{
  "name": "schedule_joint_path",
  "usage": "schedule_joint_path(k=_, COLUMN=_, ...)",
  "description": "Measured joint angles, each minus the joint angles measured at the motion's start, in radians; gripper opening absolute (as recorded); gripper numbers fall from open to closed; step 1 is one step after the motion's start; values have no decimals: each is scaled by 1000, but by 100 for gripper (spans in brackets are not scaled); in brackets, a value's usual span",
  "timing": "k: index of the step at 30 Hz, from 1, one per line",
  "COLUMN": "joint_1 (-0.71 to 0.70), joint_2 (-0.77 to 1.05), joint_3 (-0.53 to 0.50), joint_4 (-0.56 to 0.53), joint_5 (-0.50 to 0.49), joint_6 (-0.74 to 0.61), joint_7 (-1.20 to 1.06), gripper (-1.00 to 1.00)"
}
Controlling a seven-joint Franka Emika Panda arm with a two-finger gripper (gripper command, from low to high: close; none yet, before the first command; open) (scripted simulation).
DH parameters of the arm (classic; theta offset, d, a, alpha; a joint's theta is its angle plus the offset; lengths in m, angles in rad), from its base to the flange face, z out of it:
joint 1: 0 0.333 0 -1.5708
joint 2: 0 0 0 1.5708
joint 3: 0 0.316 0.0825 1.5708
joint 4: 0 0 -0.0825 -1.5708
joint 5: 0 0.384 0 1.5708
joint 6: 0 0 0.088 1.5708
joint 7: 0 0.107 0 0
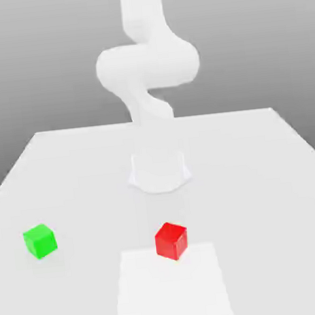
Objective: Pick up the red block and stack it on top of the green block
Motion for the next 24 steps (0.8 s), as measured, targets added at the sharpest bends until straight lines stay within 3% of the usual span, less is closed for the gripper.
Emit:
schedule_joint_path(k=15, joint_1=195, joint_2=427, joint_3=-207, joint_4=-521, joint_5=-104, joint_6=368, joint_7=-660, gripper=0)
schedule_joint_path(k=18, joint_1=183, joint_2=565, joint_3=-206, joint_4=-605, joint_5=-205, joint_6=465, joint_7=-733, gripper=0)
schedule_joint_path(k=24, joint_1=98, joint_2=651, joint_3=-178, joint_4=-596, joint_5=-439, joint_6=489, joint_7=-595, gripper=0)
